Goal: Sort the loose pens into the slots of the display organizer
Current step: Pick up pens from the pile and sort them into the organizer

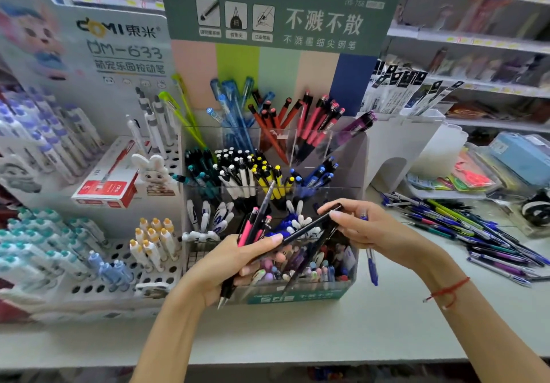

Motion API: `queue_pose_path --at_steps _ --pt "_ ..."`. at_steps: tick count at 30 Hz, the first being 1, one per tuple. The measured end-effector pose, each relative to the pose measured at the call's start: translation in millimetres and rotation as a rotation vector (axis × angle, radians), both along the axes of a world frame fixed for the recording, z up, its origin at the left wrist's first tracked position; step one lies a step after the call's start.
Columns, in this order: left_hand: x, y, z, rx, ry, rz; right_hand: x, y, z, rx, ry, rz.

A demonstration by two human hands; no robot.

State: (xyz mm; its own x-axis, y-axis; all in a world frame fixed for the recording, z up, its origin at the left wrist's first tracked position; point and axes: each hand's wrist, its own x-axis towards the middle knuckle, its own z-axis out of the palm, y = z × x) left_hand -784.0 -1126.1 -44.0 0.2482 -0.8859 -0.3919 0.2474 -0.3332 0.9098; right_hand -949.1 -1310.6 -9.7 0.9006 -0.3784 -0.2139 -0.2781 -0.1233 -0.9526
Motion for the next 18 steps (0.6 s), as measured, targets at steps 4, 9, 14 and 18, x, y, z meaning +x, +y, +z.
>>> queue_pose_path --at_steps 4,9,14,18 --pt "-1.9 -4.5 -3.8 0.061 -0.112 -0.034 -1.4 1.1 3.7 -0.107 0.072 -0.014" --pt "-1.5 4.0 -5.6 0.061 -0.155 0.117 7.4 8.5 3.1 -0.206 -0.066 -0.178" --pt "24.3 39.9 -19.7 -0.009 -0.110 0.543 15.2 18.4 3.5 -0.515 -0.313 -0.367" --pt "28.7 50.2 -24.2 -0.142 0.085 0.714 20.1 31.9 -1.2 -0.684 -0.401 -0.375"
